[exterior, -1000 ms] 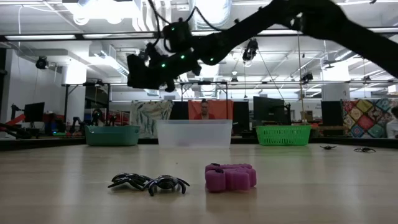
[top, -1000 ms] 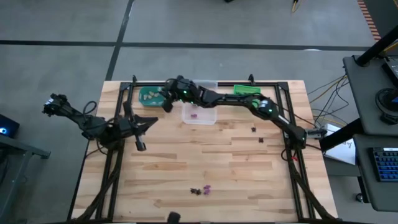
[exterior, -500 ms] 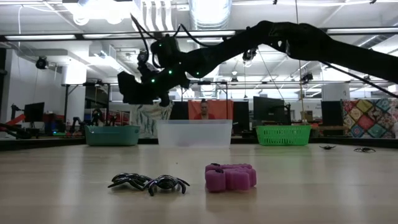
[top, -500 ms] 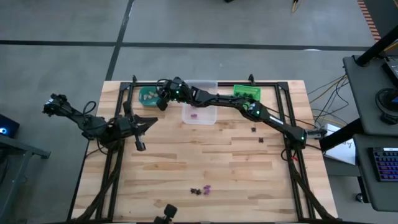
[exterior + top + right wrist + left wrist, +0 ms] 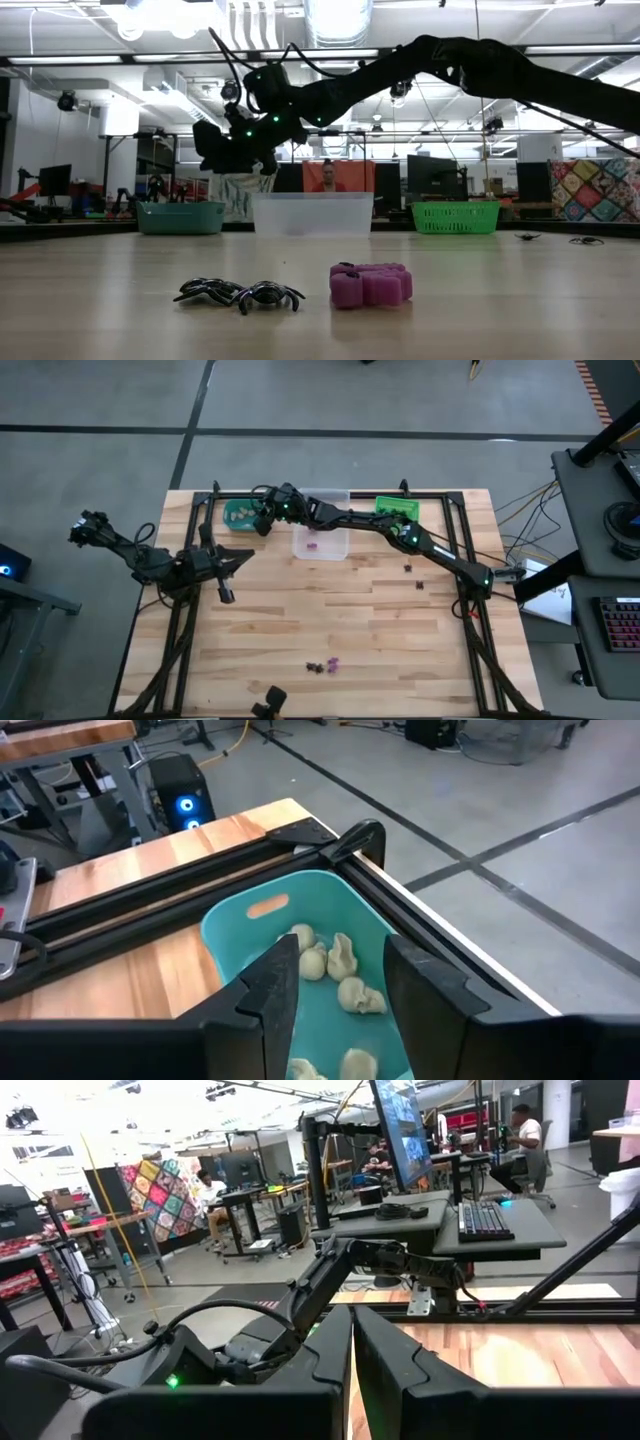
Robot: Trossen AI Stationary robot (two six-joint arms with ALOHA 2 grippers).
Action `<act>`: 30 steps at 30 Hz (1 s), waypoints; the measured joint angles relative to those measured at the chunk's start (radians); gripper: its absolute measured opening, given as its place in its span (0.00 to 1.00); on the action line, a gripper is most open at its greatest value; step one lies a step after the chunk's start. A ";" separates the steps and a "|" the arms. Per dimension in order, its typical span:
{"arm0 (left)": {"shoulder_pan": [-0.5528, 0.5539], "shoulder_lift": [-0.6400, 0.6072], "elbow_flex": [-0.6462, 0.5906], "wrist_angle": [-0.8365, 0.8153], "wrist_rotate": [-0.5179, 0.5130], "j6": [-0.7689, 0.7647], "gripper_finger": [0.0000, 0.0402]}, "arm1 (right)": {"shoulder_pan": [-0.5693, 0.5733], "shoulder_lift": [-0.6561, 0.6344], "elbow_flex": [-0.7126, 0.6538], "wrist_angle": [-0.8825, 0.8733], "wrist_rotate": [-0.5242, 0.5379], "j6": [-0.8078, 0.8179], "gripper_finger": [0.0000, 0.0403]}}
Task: Sort Halloween decoration
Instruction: Put the white skull toy into the light blue bin, then put the black spider toy into the green bin
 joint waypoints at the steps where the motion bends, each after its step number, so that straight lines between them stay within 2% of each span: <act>1: 0.000 0.000 0.000 0.000 0.000 -0.002 0.00 | 0.000 0.000 0.000 -0.003 -0.003 -0.002 0.35; 6: 0.000 0.004 0.000 -0.007 0.000 -0.027 0.00 | 0.002 -0.026 -0.002 -0.023 -0.105 0.000 0.35; 10: 0.000 0.011 0.000 -0.016 0.000 -0.059 0.00 | 0.010 -0.089 -0.001 -0.103 -0.139 -0.018 0.33; 22: 0.000 0.044 0.000 -0.070 0.004 -0.218 0.00 | 0.084 -0.347 -0.001 -0.630 -0.140 -0.217 0.27; 30: -0.001 0.126 0.000 -0.072 0.014 -0.301 0.00 | 0.149 -0.497 -0.002 -0.968 -0.139 -0.237 0.23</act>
